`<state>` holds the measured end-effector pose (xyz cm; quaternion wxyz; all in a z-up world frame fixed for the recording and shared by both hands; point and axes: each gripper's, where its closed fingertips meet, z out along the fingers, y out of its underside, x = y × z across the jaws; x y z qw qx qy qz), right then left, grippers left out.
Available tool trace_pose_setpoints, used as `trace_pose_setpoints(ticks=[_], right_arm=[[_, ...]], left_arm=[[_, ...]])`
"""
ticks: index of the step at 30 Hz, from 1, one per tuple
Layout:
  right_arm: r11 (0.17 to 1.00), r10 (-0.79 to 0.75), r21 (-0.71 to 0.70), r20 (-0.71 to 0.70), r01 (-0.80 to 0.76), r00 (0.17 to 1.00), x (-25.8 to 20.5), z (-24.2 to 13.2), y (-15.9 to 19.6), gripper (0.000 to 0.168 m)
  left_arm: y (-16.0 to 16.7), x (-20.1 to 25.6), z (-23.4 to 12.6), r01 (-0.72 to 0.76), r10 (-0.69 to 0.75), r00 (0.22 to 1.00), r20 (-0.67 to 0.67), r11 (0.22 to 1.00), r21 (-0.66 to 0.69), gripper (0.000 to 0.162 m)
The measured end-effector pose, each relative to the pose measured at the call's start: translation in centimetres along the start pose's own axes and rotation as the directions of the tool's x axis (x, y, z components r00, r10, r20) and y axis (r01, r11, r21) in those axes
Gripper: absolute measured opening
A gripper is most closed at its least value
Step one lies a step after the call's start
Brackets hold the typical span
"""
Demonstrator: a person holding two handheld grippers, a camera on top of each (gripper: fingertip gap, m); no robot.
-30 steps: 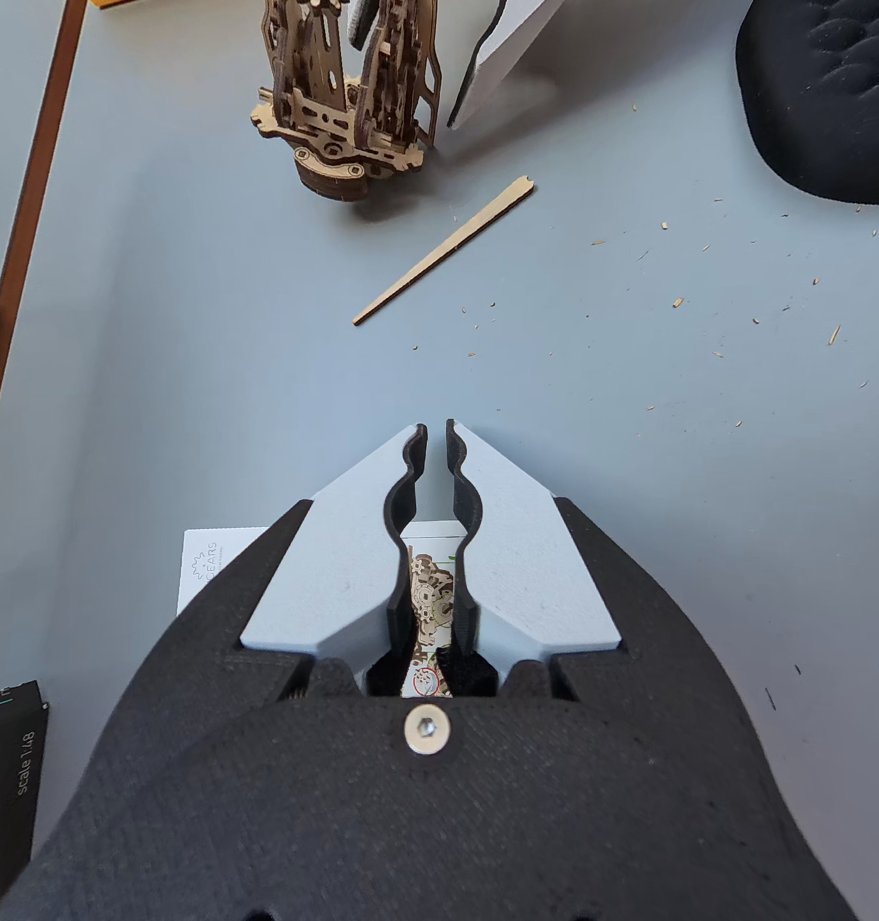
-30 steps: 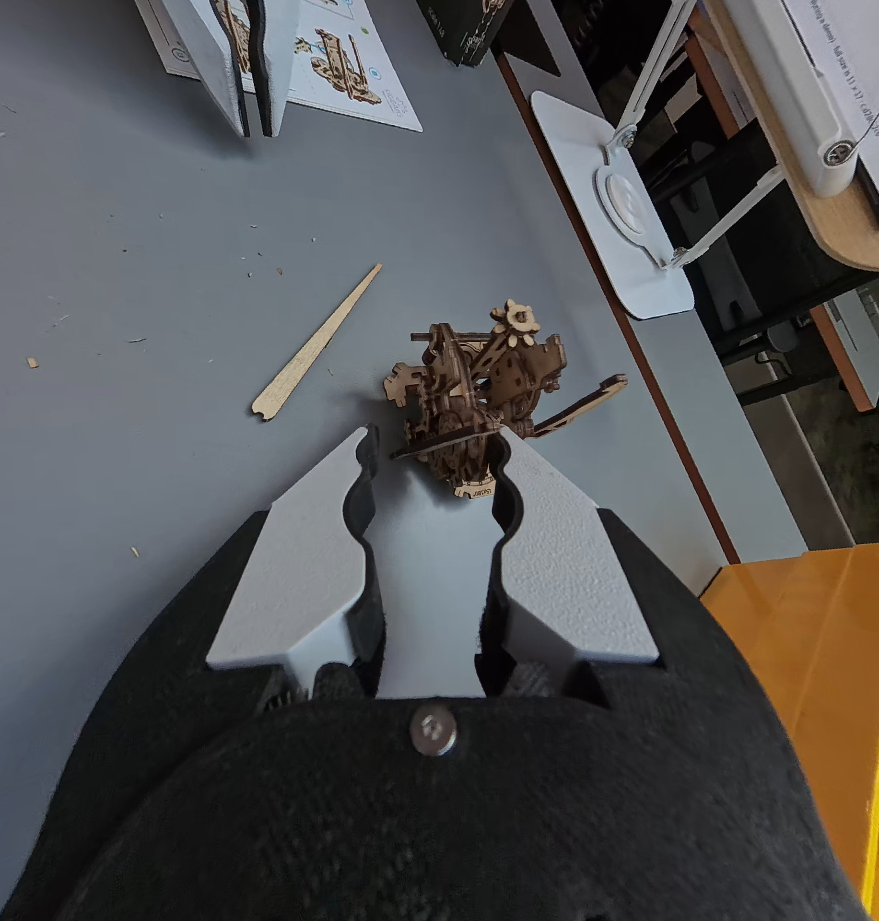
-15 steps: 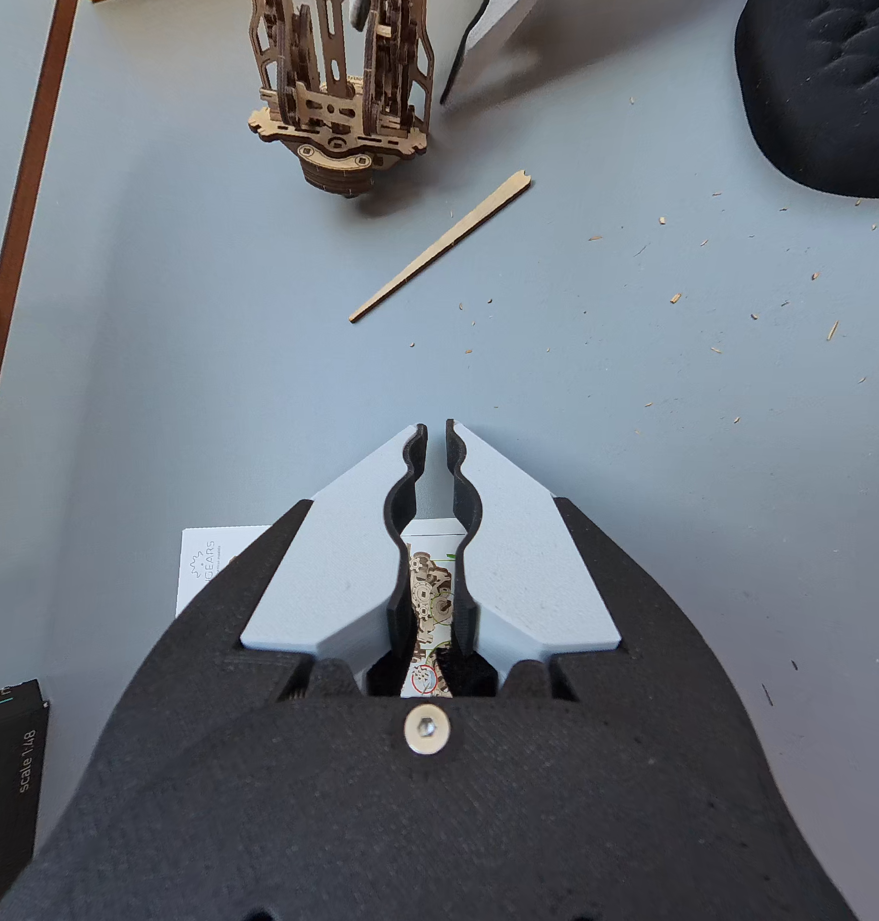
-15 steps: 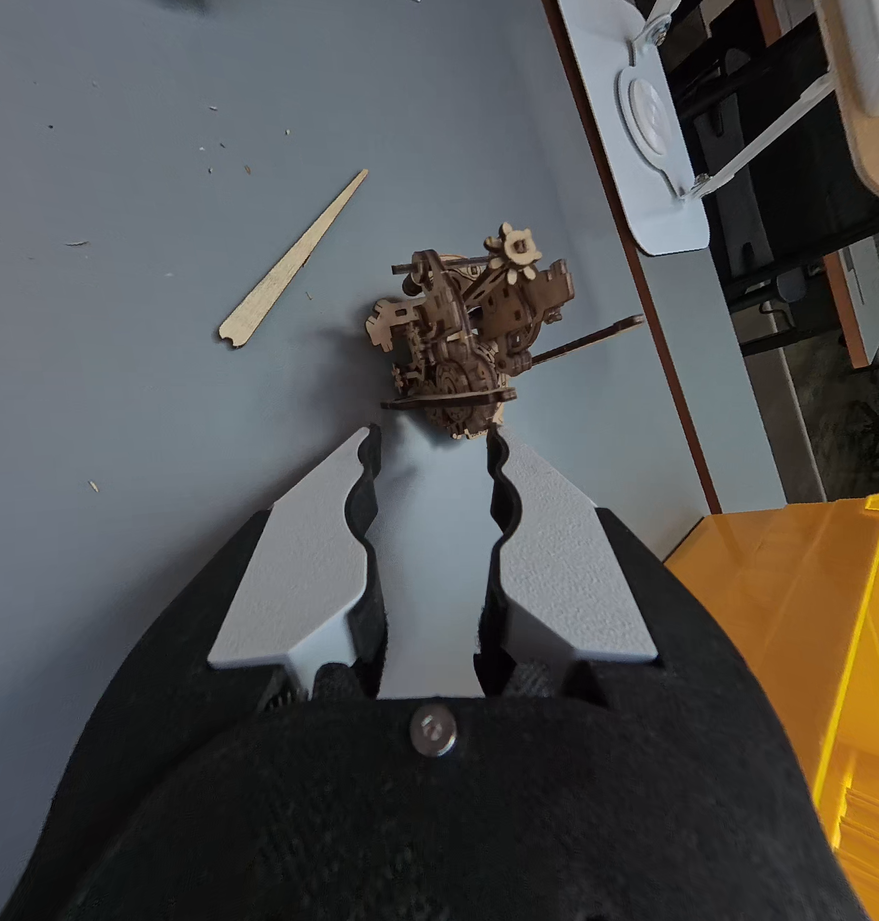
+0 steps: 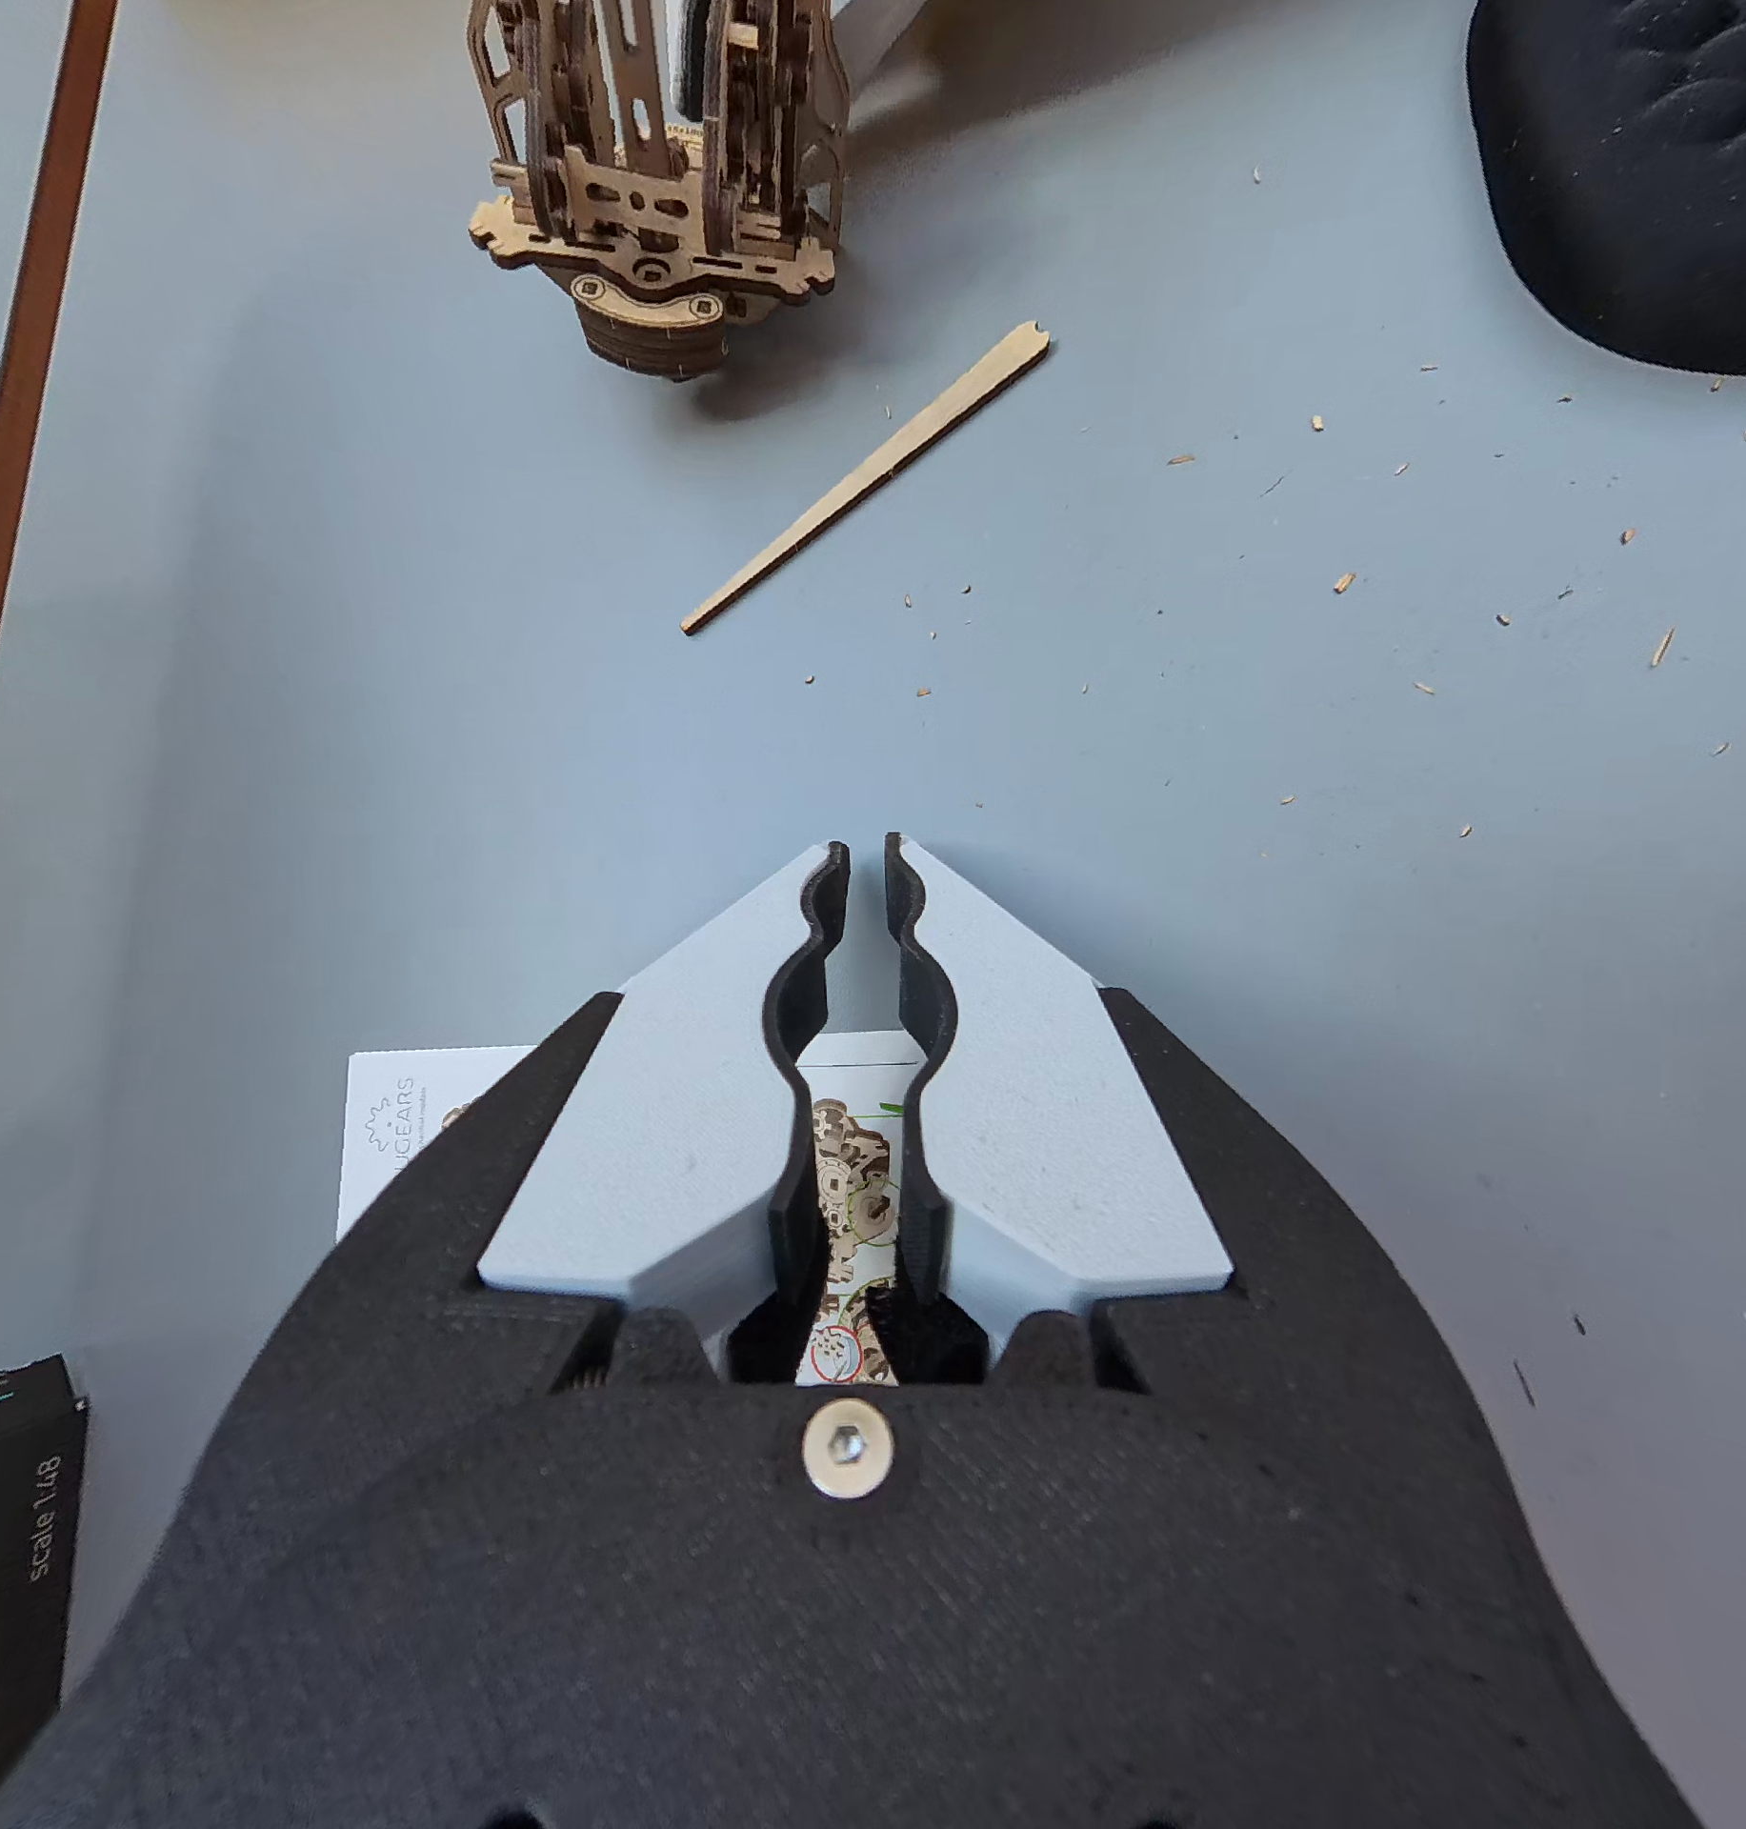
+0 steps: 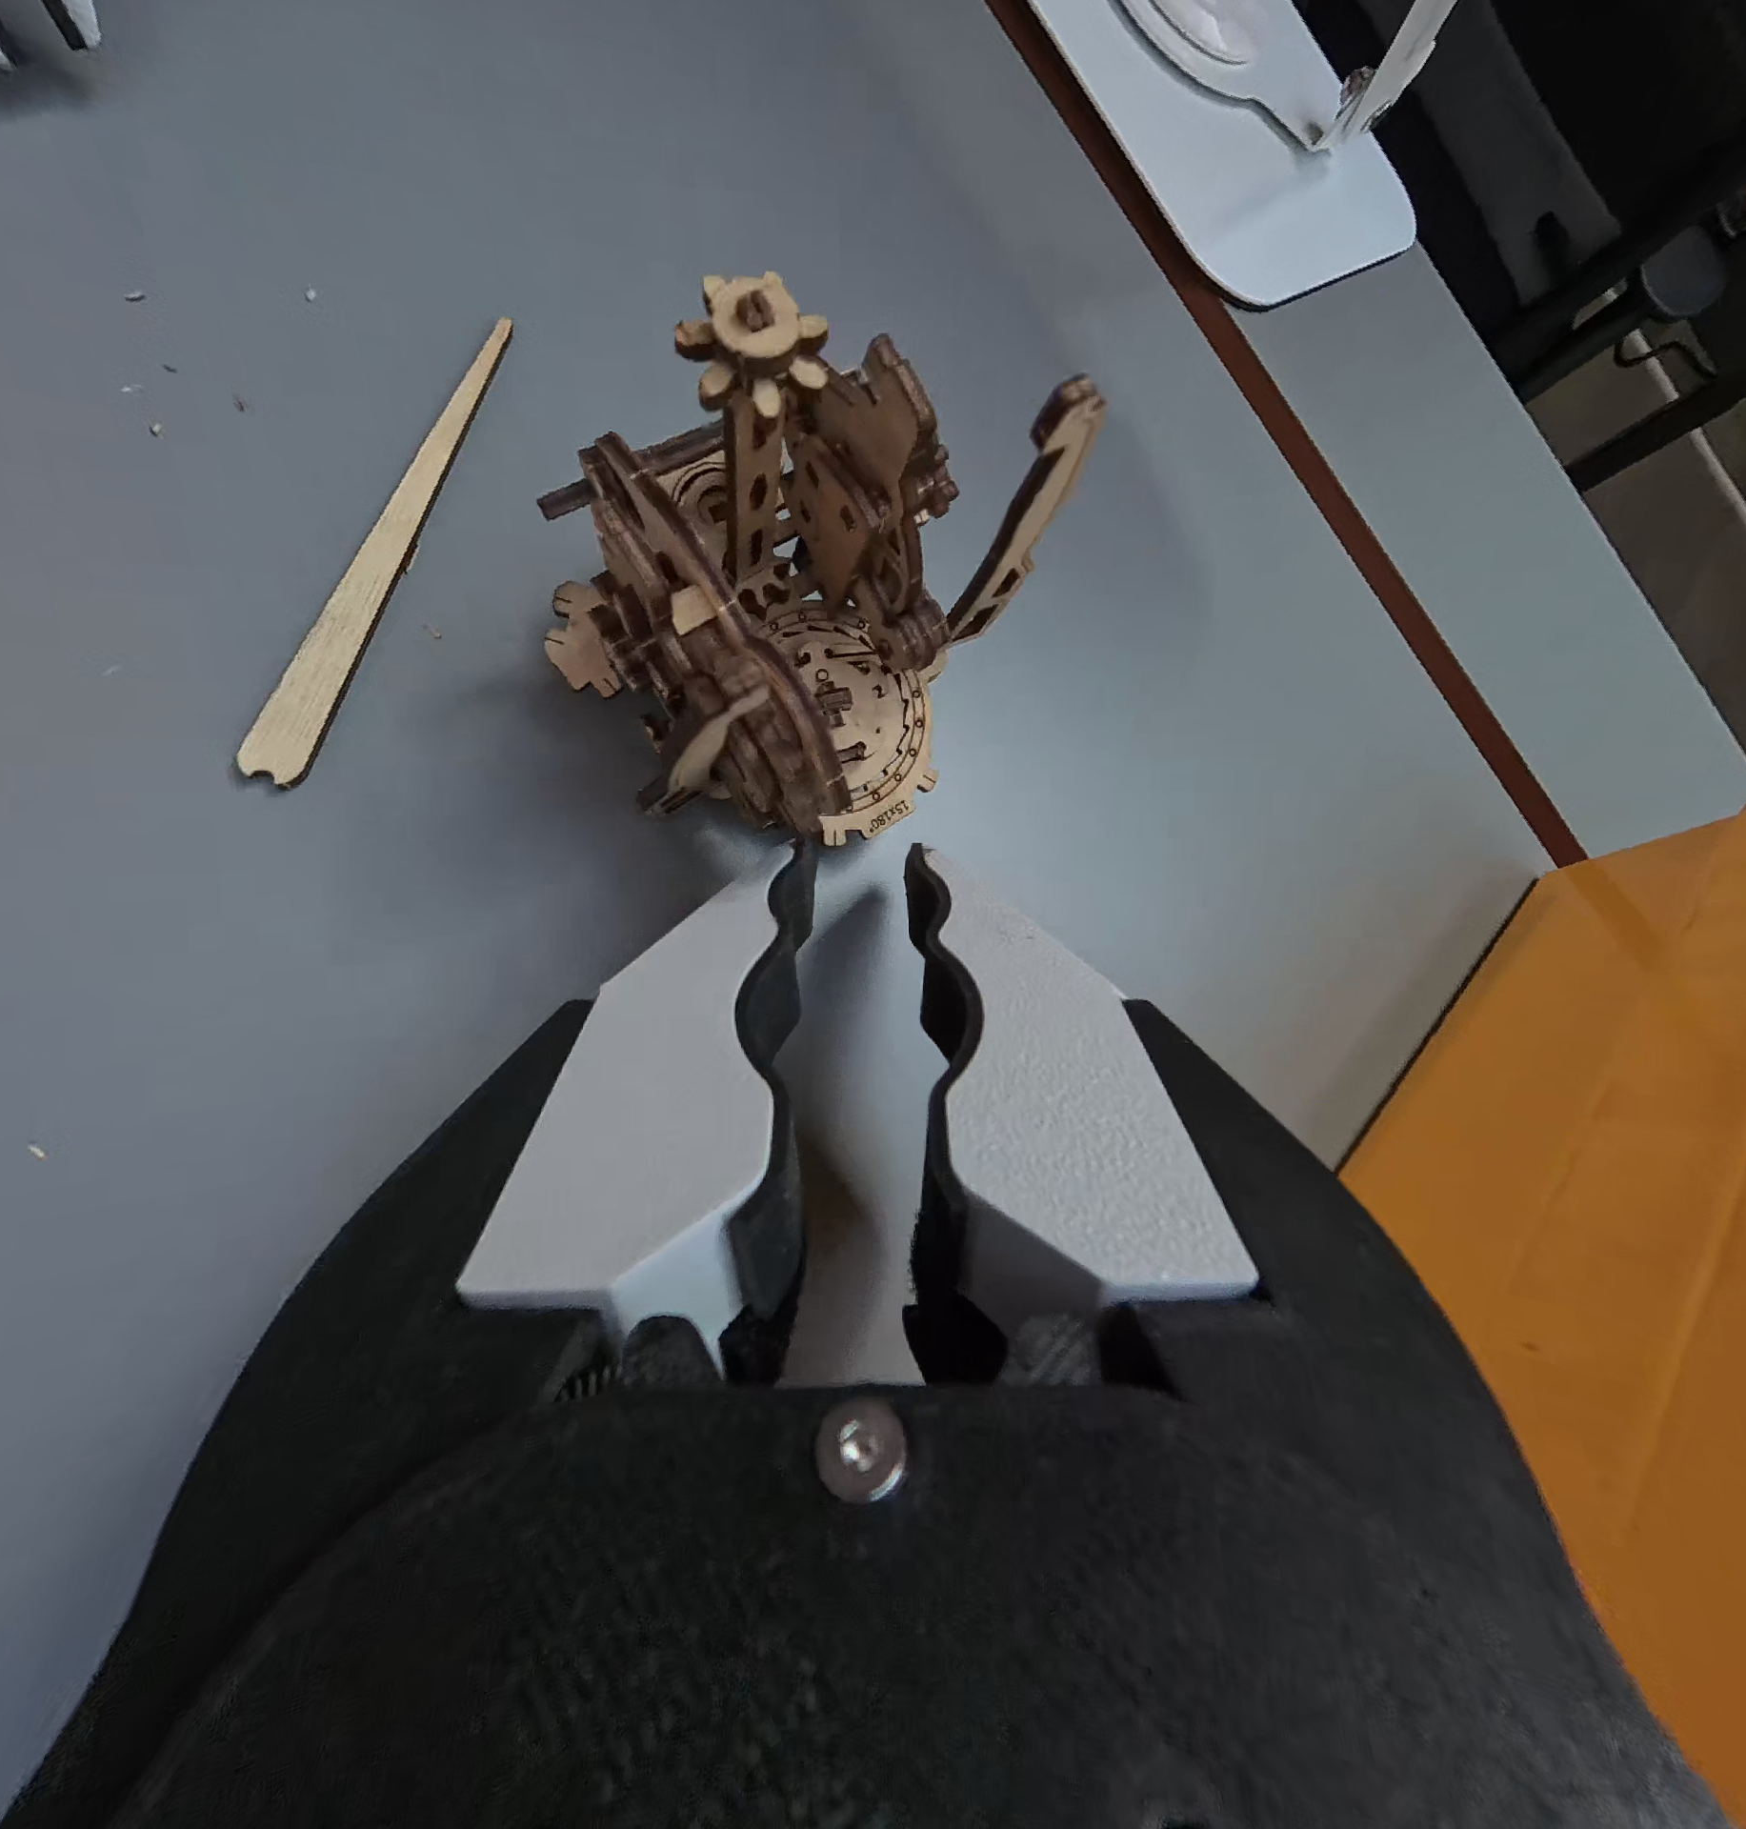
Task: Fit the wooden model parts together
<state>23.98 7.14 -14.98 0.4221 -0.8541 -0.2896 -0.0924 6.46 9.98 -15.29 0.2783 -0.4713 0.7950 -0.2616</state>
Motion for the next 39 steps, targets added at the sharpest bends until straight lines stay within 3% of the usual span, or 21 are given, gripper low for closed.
trace_pose_setpoints(ticks=[15, 20, 24, 29, 34, 39], right_arm=[[0.993, -0.002, 0.116, 0.064, -0.006, 0.998, -1.6, 2.0, -3.1, 0.018], [0.988, -0.049, 0.149, 0.124, 0.03, 0.991, -2.1, 2.6, -4.0, 0.019], [0.986, -0.068, 0.162, 0.141, 0.045, 0.988, -2.3, 3.3, -4.7, 0.02], [0.983, -0.063, 0.176, 0.021, 0.059, 0.998, -0.8, 2.7, -4.7, 0.027], [0.964, -0.048, 0.251, -0.174, 0.091, 0.984, 1.3, -0.9, -6.3, 0.03], [0.918, 0.005, 0.355, -0.452, 0.175, 0.892, 3.9, -6.1, -10.0, 0.034]], left_arm=[[0.1, -0.9, -0.7, -0.023, 0.024, 0.998, 0.055, 0.999, -0.028, 0.005], [0.2, -3.5, -3.6, -0.027, 0.033, 0.988, 0.153, 0.999, -0.038, 0.003], [-0.8, -5.9, -8.4, 0.054, -0.068, 0.969, 0.236, 0.996, 0.067, 0.003], [-1.5, -7.6, -14.9, 0.168, -0.24, 0.922, 0.303, 0.955, 0.246, 0.007], [1.8, -6.8, -19.3, 0.212, -0.314, 0.864, 0.394, 0.936, 0.282, 0.018], [5.4, -4.8, -21.8, 0.259, -0.393, 0.816, 0.424, 0.904, 0.34, 0.026]])
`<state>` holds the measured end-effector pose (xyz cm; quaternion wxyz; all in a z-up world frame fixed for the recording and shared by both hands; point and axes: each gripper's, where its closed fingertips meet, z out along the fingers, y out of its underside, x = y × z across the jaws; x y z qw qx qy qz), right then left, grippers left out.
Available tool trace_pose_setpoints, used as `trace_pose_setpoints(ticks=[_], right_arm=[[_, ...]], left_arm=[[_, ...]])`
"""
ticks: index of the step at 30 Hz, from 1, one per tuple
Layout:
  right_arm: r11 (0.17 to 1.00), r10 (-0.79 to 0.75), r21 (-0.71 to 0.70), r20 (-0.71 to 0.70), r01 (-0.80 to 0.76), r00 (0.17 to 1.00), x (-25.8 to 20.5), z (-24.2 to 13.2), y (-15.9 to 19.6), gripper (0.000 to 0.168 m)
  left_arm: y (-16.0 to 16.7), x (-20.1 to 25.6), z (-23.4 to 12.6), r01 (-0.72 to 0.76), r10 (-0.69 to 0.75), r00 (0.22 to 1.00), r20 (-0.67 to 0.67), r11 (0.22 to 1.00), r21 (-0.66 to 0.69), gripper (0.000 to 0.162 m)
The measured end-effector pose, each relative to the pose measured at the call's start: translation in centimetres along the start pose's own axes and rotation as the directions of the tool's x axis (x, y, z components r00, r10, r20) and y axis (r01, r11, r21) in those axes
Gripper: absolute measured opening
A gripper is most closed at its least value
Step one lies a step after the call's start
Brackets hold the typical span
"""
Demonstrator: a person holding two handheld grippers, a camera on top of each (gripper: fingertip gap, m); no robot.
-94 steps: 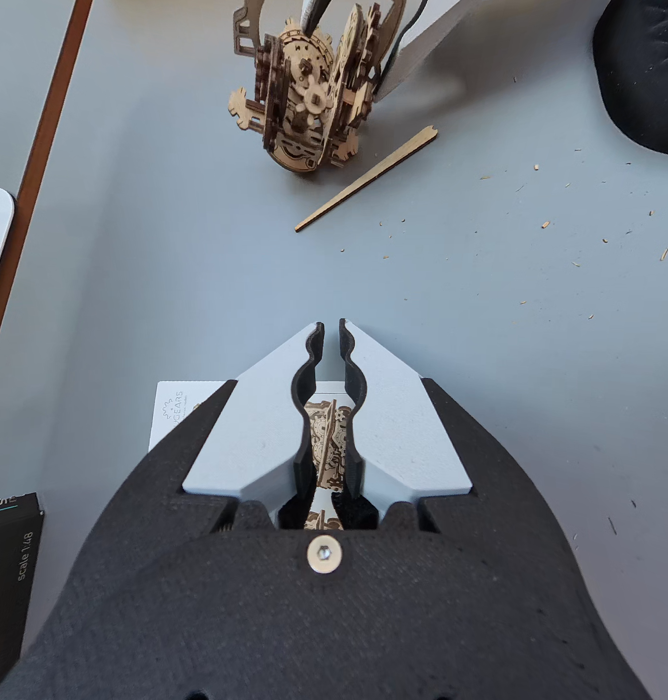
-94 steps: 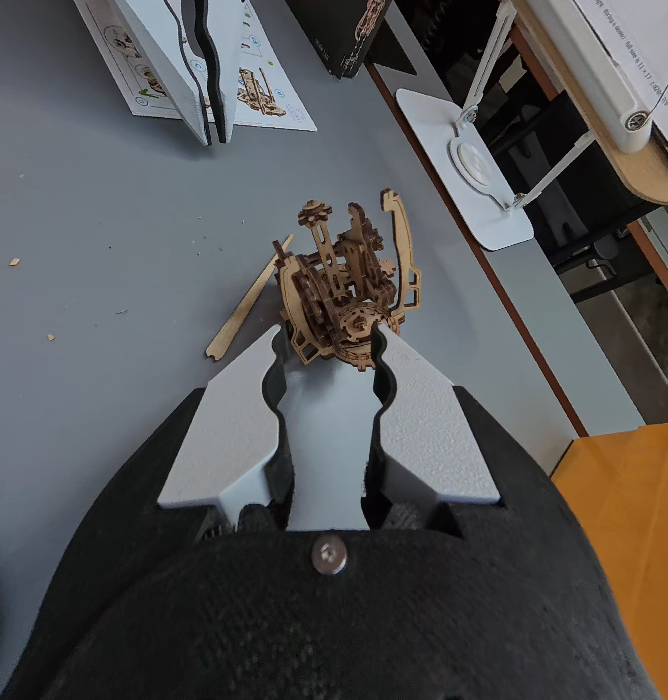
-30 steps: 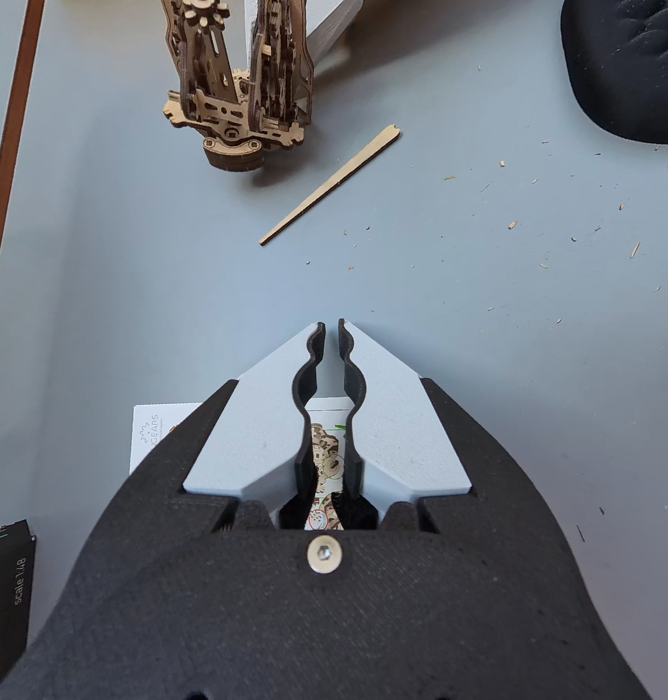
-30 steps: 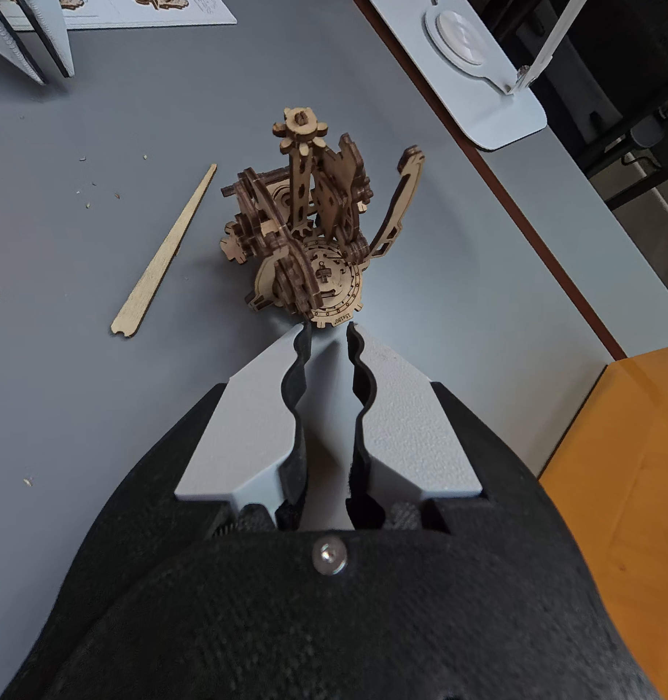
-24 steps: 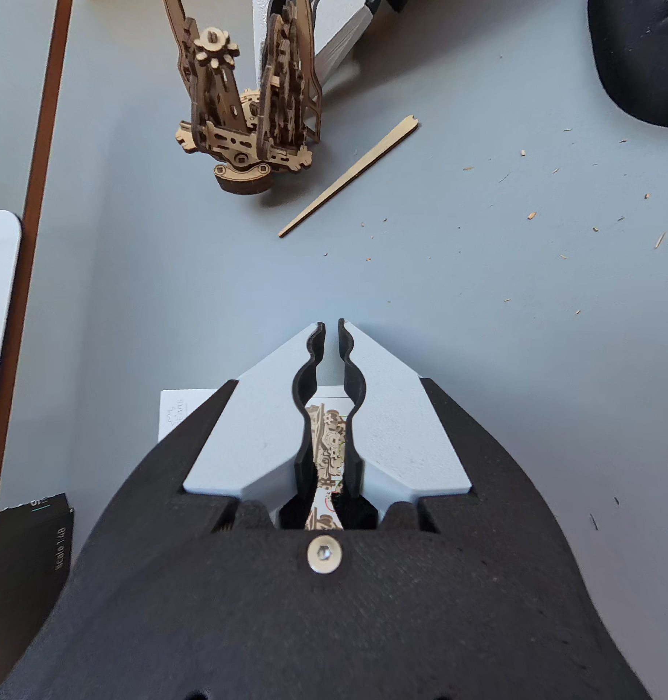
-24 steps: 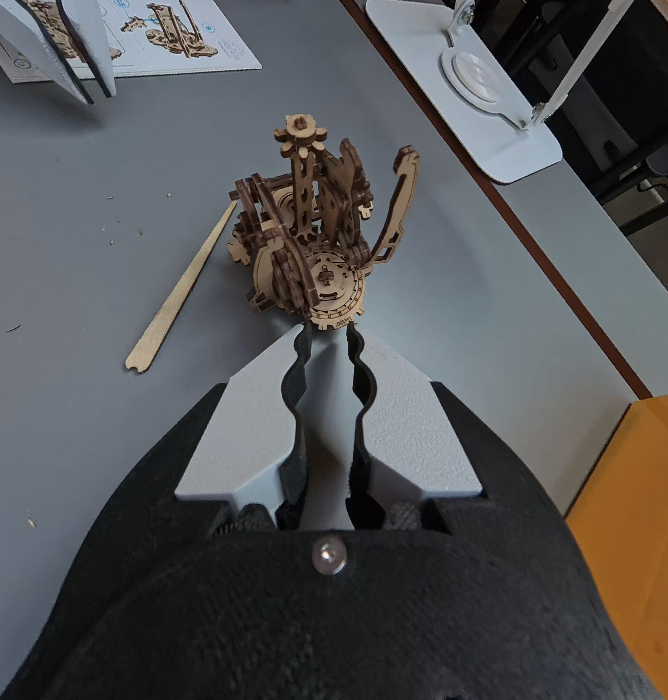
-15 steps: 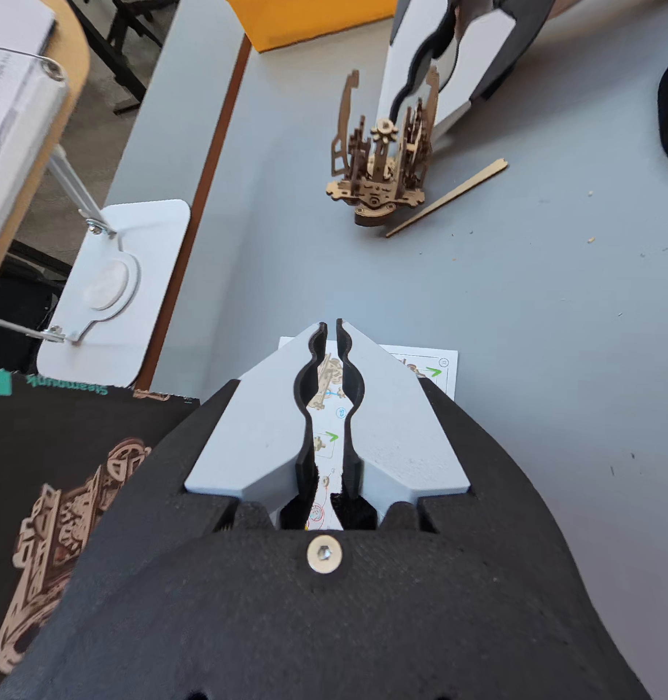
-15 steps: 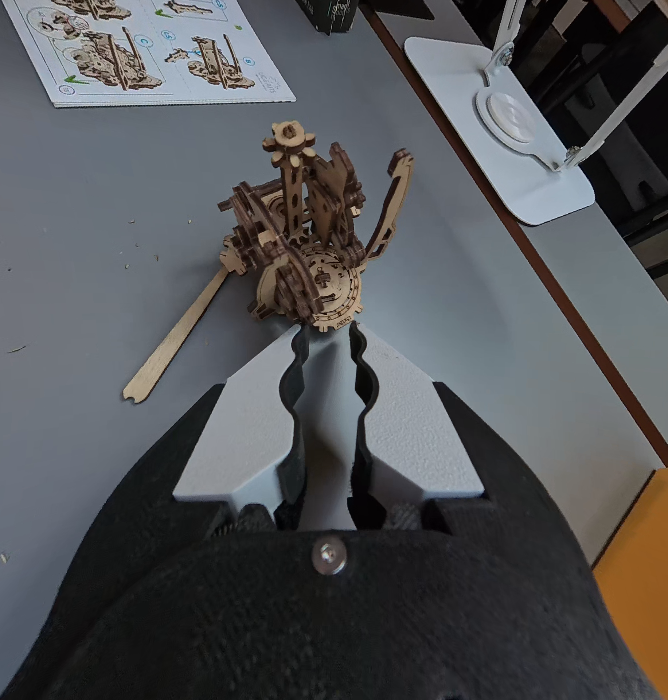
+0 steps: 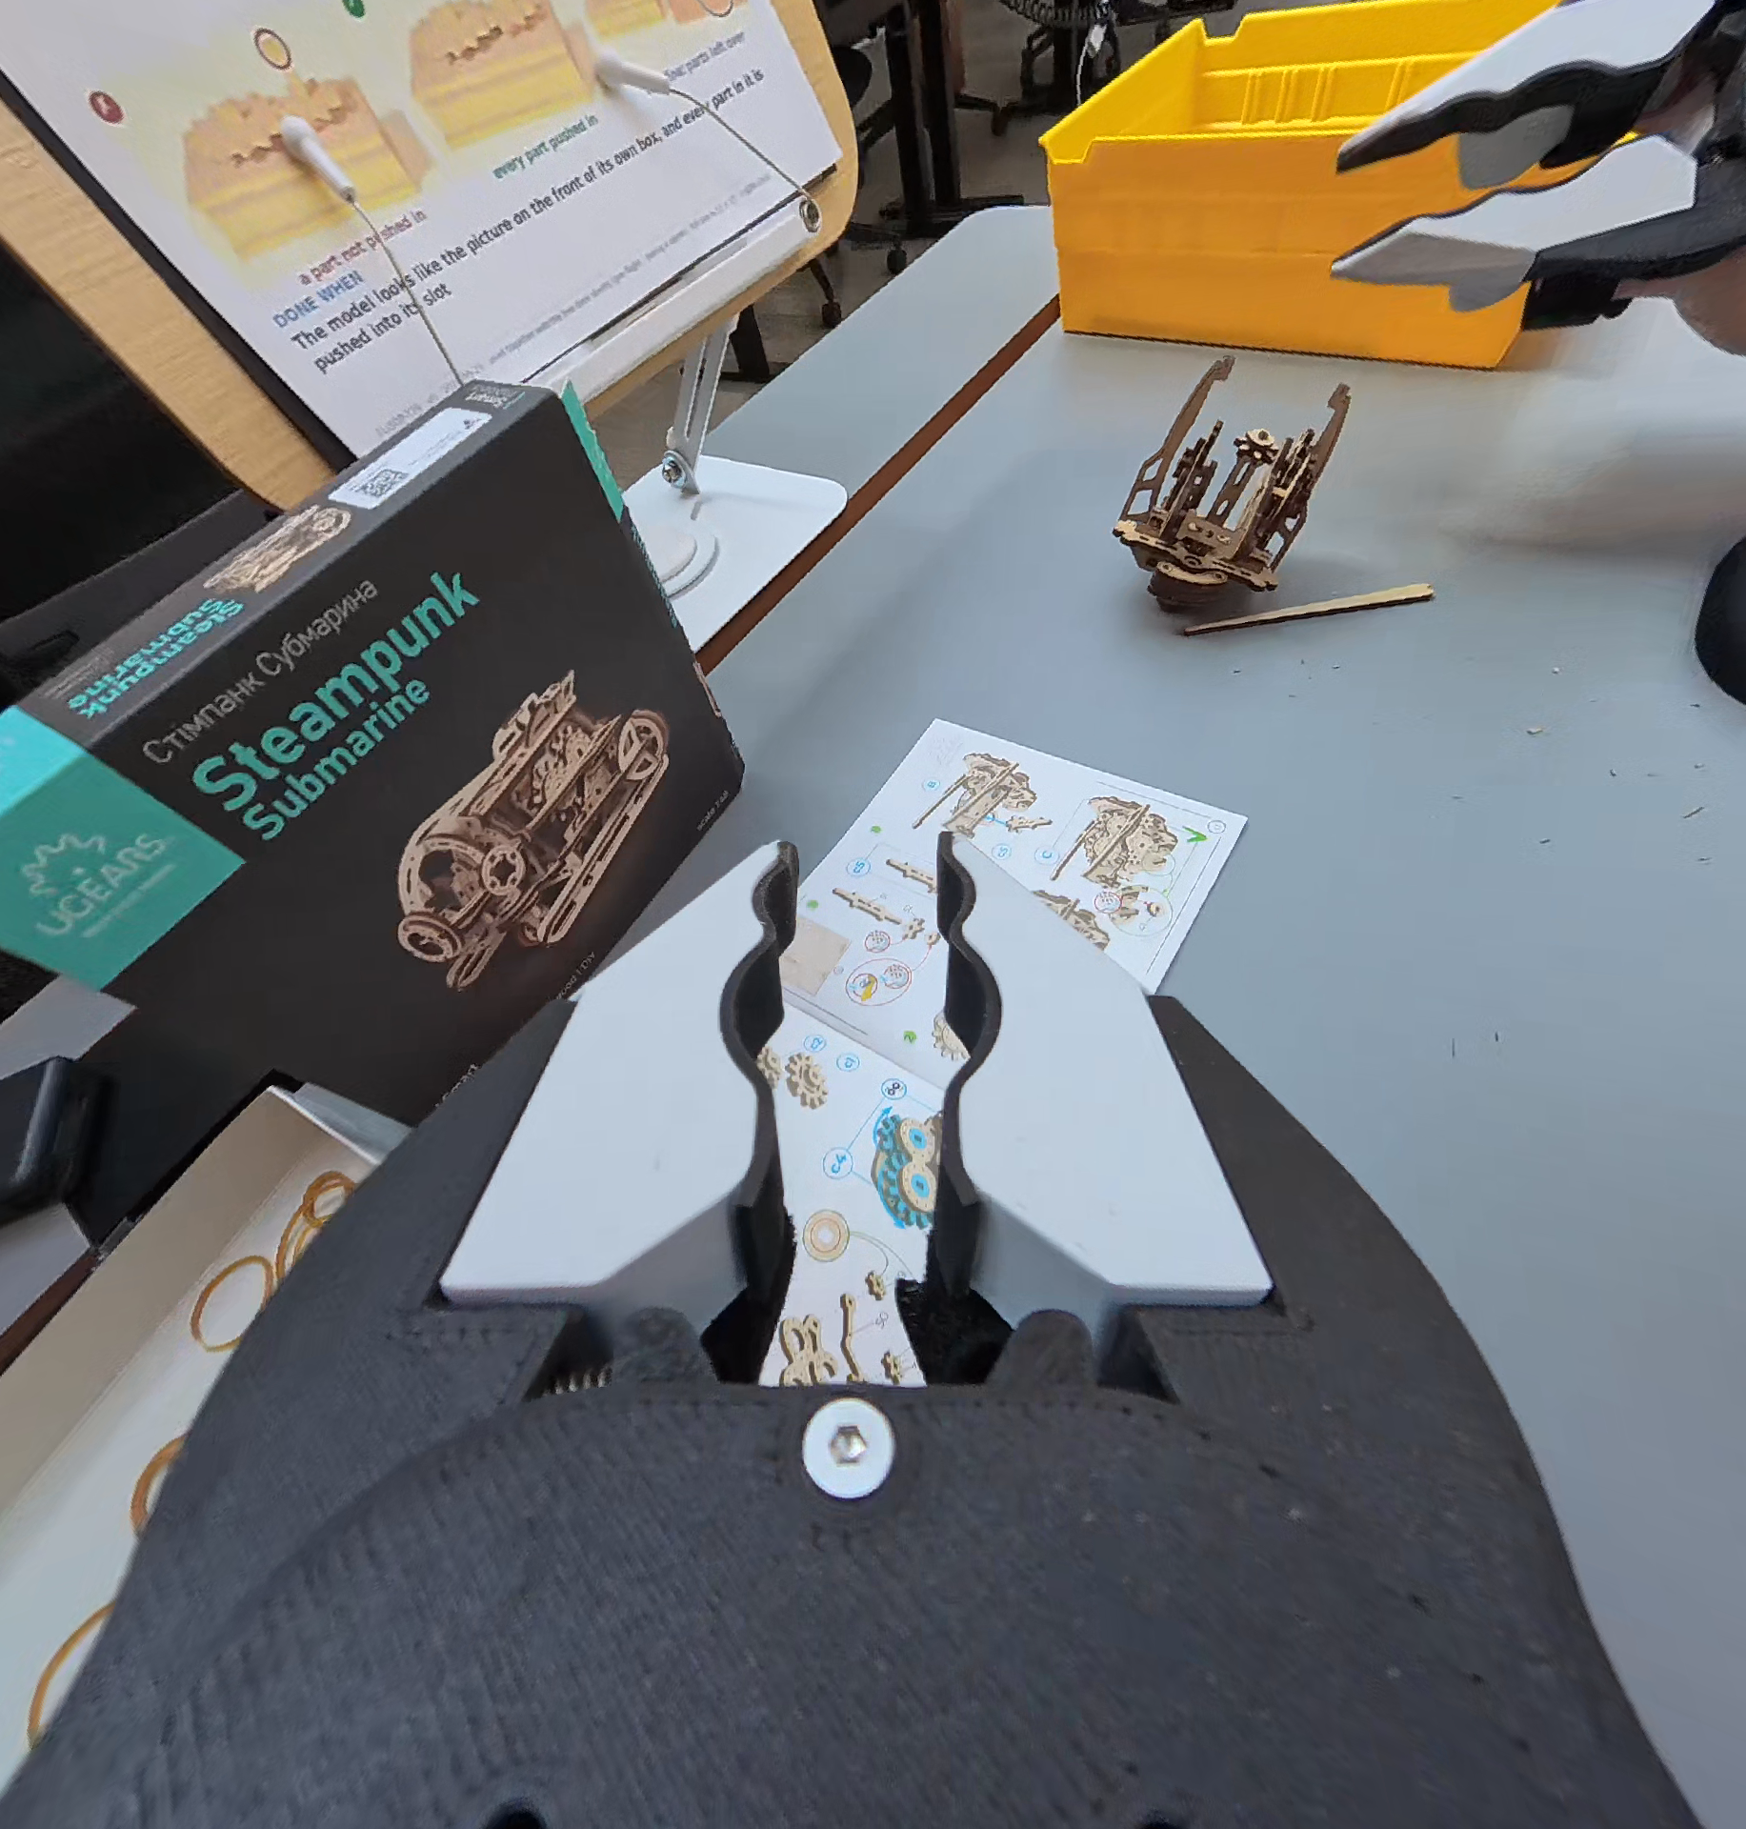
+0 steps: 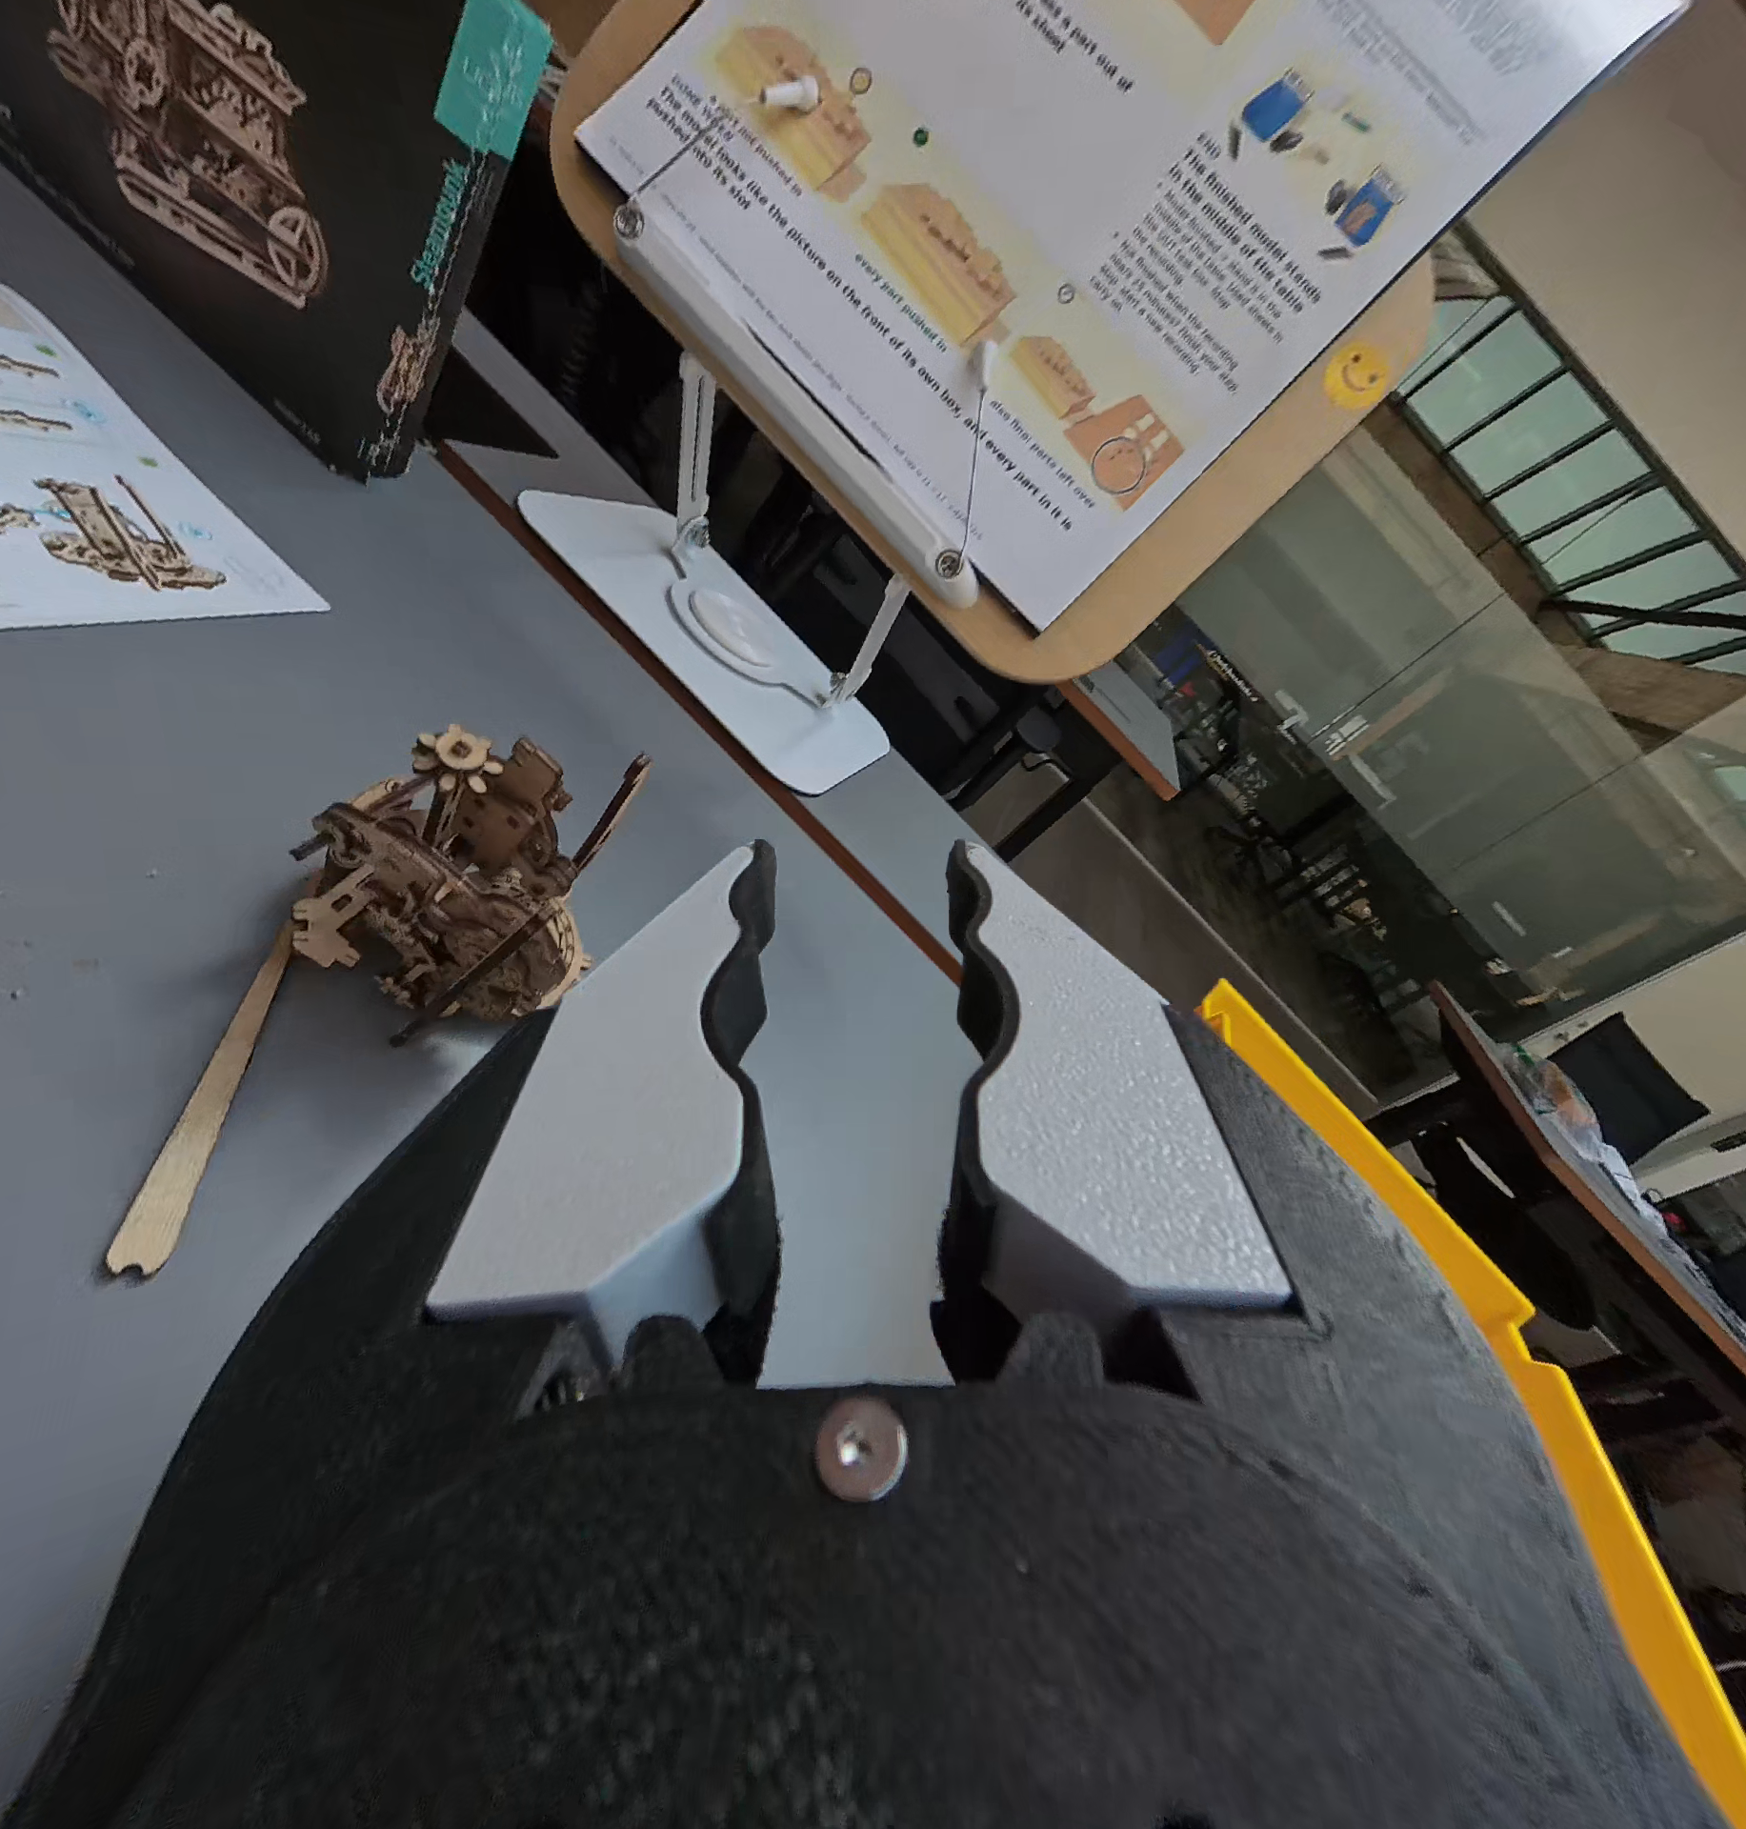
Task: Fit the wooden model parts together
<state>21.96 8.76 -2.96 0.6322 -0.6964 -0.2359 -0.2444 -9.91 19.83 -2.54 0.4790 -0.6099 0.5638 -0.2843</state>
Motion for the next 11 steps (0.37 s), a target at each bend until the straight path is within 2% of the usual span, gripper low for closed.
trace_pose_setpoints(ticks=[2, 5, 9, 11], right_arm=[[0.997, 0.015, 0.076, -0.053, -0.011, 0.998, 0.7, -0.9, -2.6, 0.035], [0.986, 0.023, 0.163, 0.011, -0.025, 1.0, -1.2, -1.9, -6.1, 0.036], [0.982, -0.005, 0.184, 0.247, -0.042, 0.969, -7.6, -1.8, -9.0, 0.037], [0.984, 0.042, 0.137, 0.451, -0.115, 0.892, -12.5, -1.3, -9.9, 0.036]], left_arm=[[0.8, 0.3, -0.8, -0.001, 0.001, 1.0, -0.003, 1.0, 0.022, 0.029], [3.4, 1.5, -0.4, -0.012, 0.011, 0.999, -0.045, 0.999, -0.042, 0.029], [8.0, 2.3, 1.0, -0.057, 0.047, 0.998, -0.05, 0.971, -0.231, 0.031], [9.5, 2.4, 1.0, -0.006, -0.008, 0.999, -0.045, 0.955, -0.296, 0.028]])
